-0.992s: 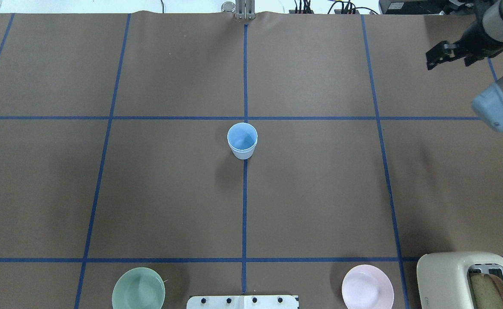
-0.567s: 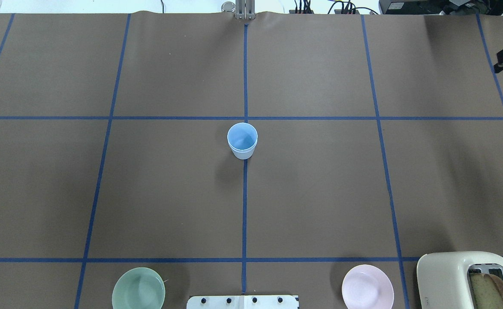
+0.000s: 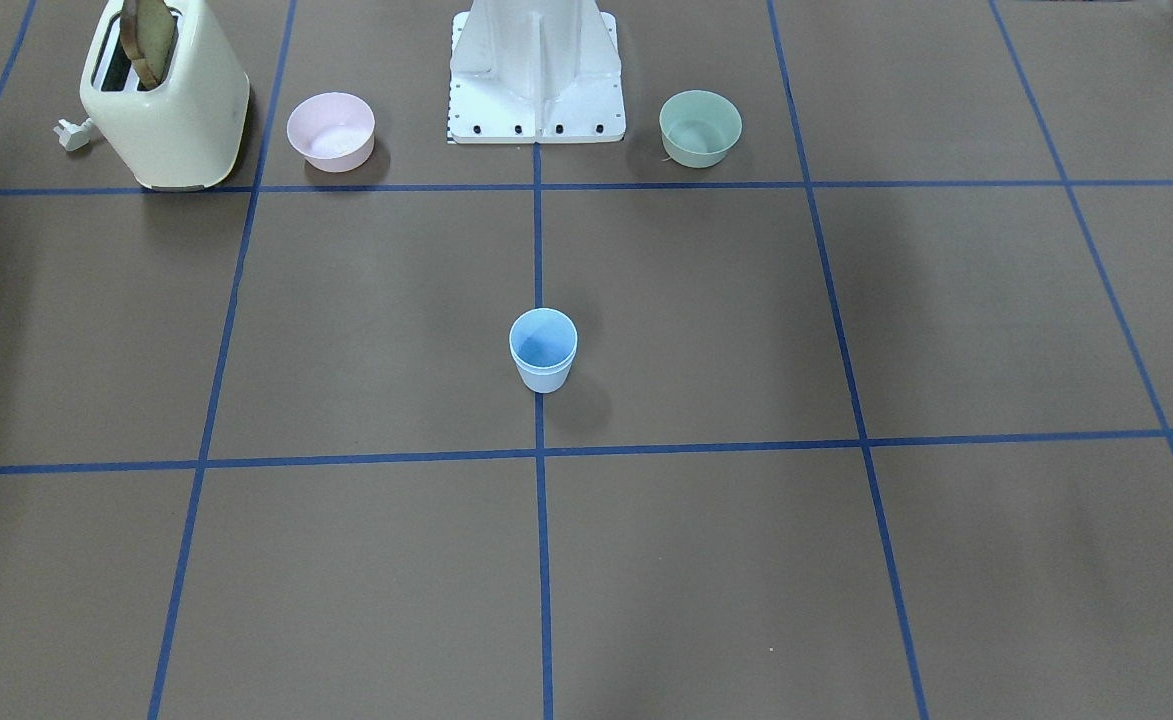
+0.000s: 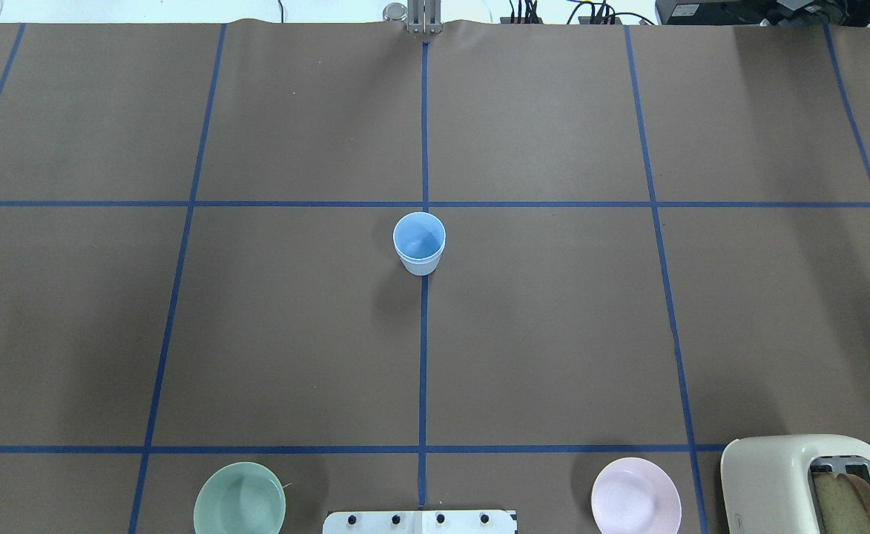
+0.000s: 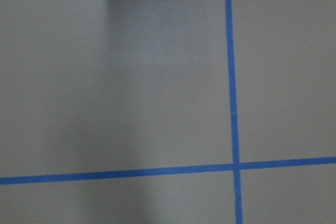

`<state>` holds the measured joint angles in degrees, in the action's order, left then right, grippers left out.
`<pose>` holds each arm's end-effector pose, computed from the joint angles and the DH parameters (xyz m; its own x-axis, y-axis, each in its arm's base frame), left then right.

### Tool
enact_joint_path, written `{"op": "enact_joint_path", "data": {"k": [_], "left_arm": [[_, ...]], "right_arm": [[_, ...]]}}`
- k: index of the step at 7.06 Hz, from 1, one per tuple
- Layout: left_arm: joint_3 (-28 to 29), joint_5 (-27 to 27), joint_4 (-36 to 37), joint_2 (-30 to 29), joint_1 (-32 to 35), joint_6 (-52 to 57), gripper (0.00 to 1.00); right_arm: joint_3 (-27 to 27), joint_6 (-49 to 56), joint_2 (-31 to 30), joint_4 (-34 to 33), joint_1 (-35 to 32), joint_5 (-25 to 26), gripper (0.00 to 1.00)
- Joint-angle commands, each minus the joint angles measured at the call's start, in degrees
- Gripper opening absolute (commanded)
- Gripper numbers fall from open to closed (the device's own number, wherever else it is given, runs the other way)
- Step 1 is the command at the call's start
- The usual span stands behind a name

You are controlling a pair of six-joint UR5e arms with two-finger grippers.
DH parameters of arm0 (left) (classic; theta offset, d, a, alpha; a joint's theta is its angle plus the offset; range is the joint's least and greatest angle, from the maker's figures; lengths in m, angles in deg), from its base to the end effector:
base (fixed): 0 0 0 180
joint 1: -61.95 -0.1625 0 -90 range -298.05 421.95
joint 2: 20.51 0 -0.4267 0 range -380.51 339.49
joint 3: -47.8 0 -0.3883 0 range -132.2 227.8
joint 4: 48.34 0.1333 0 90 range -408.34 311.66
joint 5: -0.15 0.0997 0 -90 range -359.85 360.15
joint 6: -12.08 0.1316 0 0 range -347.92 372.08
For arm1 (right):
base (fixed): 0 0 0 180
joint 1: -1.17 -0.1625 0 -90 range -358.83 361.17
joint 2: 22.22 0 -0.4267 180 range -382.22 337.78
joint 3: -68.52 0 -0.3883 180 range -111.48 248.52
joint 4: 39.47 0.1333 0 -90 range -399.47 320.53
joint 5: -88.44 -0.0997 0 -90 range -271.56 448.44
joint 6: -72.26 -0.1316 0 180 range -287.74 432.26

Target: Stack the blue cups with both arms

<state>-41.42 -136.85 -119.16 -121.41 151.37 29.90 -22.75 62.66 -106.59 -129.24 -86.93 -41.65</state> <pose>-0.0315 -0.5476 0.6176 0.6473 0.1991 -0.7358 -0.2186 0.9732 0.0711 0.0307 -0.5401 0.6280 0.7568 0.0616 0.6508 -0.0946 0.9954 0.0158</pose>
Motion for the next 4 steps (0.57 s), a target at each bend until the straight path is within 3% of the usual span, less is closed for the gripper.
{"op": "enact_joint_path", "data": {"k": [1, 4], "left_arm": [[0.0, -0.02, 0.07, 0.44, 0.05, -0.07, 0.99], [-0.17, -0.02, 0.07, 1.23, -0.04, -0.07, 0.99]], "right_arm": [[-0.57, 3.1, -1.5, -0.49, -0.85, 0.09, 1.0], [-1.98, 3.1, -2.72, -0.41, -0.76, 0.09, 1.0]]}}
